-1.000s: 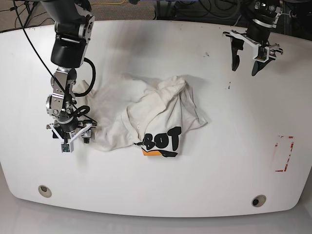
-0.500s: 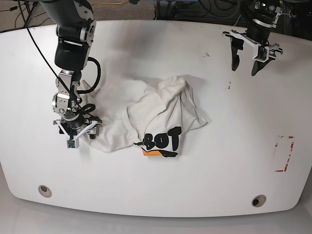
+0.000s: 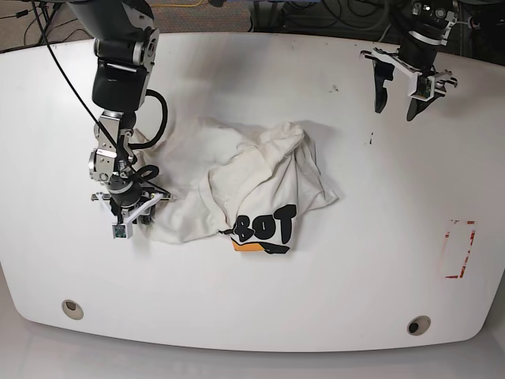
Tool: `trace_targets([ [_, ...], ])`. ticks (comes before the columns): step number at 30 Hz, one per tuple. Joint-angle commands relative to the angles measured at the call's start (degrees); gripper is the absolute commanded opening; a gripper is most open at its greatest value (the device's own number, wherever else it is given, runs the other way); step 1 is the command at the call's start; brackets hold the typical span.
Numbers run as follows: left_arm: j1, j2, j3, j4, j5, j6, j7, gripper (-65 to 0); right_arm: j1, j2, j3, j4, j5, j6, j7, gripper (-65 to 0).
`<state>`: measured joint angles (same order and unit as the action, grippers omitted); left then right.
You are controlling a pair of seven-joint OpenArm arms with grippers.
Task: Layout the t-shirt on the table in an organized manner, then fold the t-shirt properly
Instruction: 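Lower the right gripper to the crumpled white t-shirt's edge and pinch it, then lower the left gripper to the shirt's opposite edge and pinch it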
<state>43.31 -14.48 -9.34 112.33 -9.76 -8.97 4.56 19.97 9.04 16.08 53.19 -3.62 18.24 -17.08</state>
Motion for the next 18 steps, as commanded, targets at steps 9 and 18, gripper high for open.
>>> trace_targets([
  [9, -10.12, 2.57, -0.37, 0.85, -5.14, 0.31, 12.89, -29.2, -3.57, 0.32, -0.03, 9.1, 0.06, 0.18, -0.19, -64.7],
  [18, -27.44, 5.82, -0.19, -6.44, -10.77, 0.31, 27.31, -29.2, -7.61, -1.61, -0.03, 19.12, -0.03, 0.18, -4.59, -64.8],
])
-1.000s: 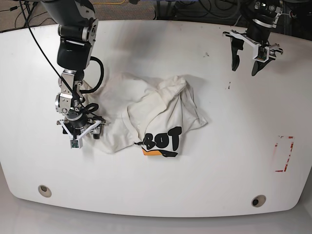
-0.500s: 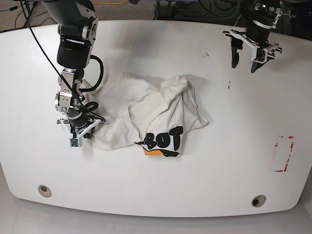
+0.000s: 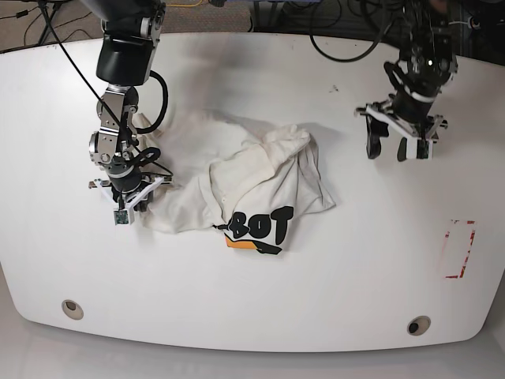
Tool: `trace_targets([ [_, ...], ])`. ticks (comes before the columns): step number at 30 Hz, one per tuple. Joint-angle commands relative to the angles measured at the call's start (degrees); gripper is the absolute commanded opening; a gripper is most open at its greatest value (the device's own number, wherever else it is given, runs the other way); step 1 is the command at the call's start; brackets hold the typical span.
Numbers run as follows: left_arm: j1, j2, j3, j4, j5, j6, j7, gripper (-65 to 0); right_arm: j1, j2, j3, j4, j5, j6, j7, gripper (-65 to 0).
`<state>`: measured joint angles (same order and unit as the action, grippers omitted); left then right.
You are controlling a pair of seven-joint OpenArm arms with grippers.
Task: Layout the t-shirt on the table in an organized manner, then fold the t-shirt properly
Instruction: 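Lower the left gripper to the shirt's opposite edge and pinch it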
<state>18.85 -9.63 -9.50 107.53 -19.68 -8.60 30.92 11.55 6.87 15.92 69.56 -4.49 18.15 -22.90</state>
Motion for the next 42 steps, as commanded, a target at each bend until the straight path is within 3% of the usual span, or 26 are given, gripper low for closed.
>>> trace_targets([
  [1, -4.65, 1.41, -0.04, -3.22, -0.93, -0.06, 1.92, -29.2, 0.36, 0.47, 0.12, 3.54, 0.84, 0.27, 1.14, -64.8],
  [9, -18.72, 4.66, 1.63, -18.6, -1.11, -0.06, 5.08, -29.2, -2.72, -1.2, 0.03, 9.08, 0.58, 0.27, 1.14, -64.8],
  [17, -25.66, 5.19, 6.73, -26.69, -1.28, -0.06, 4.82, -29.2, -4.74, -1.56, -0.85, 12.15, 0.76, 0.27, 1.14, -64.8],
  [30, -29.01, 9.23, 7.87, -31.96, -1.28, -0.06, 4.82, -29.2, -7.73, -1.2, -5.24, 16.37, 0.84, 0.27, 1.05, -64.8],
  [42, -29.01, 9.5, 7.87, -37.42, -1.28, -1.47, 4.82, -29.9, -7.73, -1.38, -5.15, 16.55, 0.84, 0.27, 1.05, -64.8],
])
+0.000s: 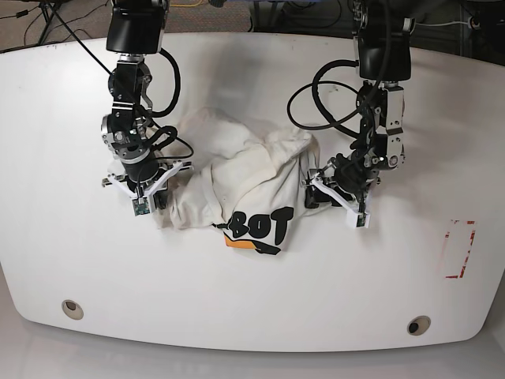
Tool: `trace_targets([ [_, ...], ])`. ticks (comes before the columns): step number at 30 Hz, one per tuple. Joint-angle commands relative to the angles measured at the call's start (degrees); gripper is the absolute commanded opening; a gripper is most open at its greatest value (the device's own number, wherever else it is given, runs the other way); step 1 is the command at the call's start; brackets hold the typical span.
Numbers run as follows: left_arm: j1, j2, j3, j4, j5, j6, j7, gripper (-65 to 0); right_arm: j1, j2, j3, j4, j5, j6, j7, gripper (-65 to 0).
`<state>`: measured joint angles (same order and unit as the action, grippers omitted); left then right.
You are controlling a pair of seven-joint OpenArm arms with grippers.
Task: Layout the t-shirt on the table in an organized manner, then fold the t-shirt properly
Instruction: 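Lower the left gripper to the shirt's opposite edge and pinch it, then lift the shirt with both grippers and shake it out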
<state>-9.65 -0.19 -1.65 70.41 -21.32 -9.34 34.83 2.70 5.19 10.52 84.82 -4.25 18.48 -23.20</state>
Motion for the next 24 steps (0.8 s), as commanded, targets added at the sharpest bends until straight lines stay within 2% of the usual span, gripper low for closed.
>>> trace_targets([
  [1, -0.5, 0.05, 0.02, -0.48, 0.35, -1.86, 0.91, -30.3, 1.12, 0.39, 0.33, 1.29, 0.6, -0.06, 1.35, -64.8],
  [4, -0.5, 0.05, 0.02, -0.83, 0.62, -4.59, 0.91, -36.8, 1.04, 0.39, 0.33, 1.29, 0.6, -0.06, 1.35, -64.8],
  [6, -0.5, 0.05, 0.02, -0.83, 0.71, -5.91, 0.91, -46.9, 1.04, 0.39, 0.33, 1.29, 0.6, -0.06, 1.35, -64.8],
  [9, -0.42, -0.03, 0.02, -0.83, 0.53, -6.0, 1.0, -61.1, 0.95, 0.39, 0.42, 1.38, 0.6, -0.06, 1.35, -64.8],
  [11, -0.33, -0.12, 0.02, -0.65, 0.44, -6.08, 1.17, -64.4, 0.6, 0.48, 0.42, 1.38, 0.6, -0.06, 1.35, -64.8],
  [17, 0.64, -0.56, -0.42, 3.83, 0.44, -6.08, 1.17, -64.4, 0.33, 0.57, 0.51, 2.52, 0.08, -0.06, 1.71, -64.8],
  [20, 1.96, -2.76, -1.12, 7.7, 0.44, -6.08, 1.17, -64.4, 0.25, 0.66, 0.6, 4.37, 0.08, -0.06, 1.53, -64.8],
  [24, 2.57, -3.9, -1.65, 12.27, 0.35, -6.17, 1.35, -64.4, -0.19, 0.66, 0.6, 6.66, 0.08, -0.06, 1.44, -64.8],
])
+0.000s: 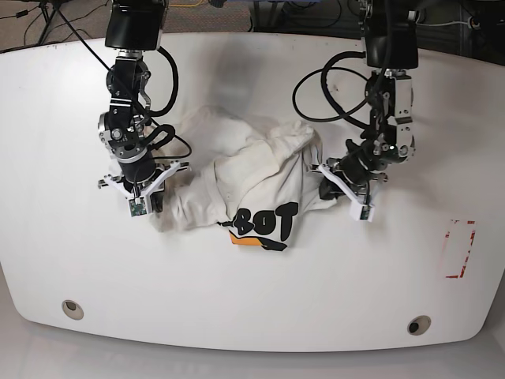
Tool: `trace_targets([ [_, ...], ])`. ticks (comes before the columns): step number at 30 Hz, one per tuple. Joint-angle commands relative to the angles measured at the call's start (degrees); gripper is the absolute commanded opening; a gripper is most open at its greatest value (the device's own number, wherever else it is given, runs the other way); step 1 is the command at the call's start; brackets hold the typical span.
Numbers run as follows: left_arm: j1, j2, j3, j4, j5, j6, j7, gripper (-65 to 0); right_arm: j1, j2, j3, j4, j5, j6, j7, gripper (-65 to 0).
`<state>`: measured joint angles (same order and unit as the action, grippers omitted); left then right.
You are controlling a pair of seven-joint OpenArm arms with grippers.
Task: Layout the t-shirt on the table in an organized manner, then fold the t-shirt properly
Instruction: 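Lift the shirt with both grippers and shake it out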
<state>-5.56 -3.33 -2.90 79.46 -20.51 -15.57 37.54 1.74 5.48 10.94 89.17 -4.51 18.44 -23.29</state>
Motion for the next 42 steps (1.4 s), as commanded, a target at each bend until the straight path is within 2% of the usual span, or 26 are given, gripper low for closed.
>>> trace_targets([
  [1, -1.43, -0.93, -0.49, 4.36, -0.45, 0.06, -0.84, -64.4, 0.59, 0.55, 0.18, 3.01, 0.34, -0.02, 1.53, -64.8],
  [10, -0.28, -2.34, -7.96, 12.63, -0.54, -0.56, 4.26, -64.6, 1.82, 2.31, 0.09, 9.52, 0.34, -0.11, 1.53, -64.8],
  [16, -1.6, -2.34, -15.35, 19.84, -0.45, -6.62, 9.98, -64.6, 5.52, 4.06, 0.09, 10.92, 0.34, -0.11, 0.12, -64.8],
  [20, -4.15, -2.34, -18.86, 24.23, -0.45, -8.12, 15.87, -64.6, 9.65, 5.65, 0.09, 10.66, 0.43, -0.11, -0.76, -64.8],
  [25, -8.9, -2.34, -22.03, 27.75, -0.45, -8.21, 21.76, -64.6, 14.48, 7.4, 0.09, 10.48, 0.87, -0.11, -1.37, -64.8],
  [29, -12.24, -2.51, -22.2, 29.68, -0.45, -8.3, 24.22, -64.6, 18.09, 7.76, 0.01, 10.48, 0.78, -0.11, -2.07, -64.8],
  [38, -21.82, -6.03, -23.43, 31.7, -0.45, -8.3, 28.88, -64.6, 27.41, 8.63, -0.26, 10.57, 0.43, -0.02, -4.18, -64.8],
  [42, -26.57, -7.35, -25.28, 31.7, -0.45, -8.82, 30.72, -64.4, 31.36, 10.31, -0.26, 10.57, 0.95, -0.02, -5.68, -64.8],
])
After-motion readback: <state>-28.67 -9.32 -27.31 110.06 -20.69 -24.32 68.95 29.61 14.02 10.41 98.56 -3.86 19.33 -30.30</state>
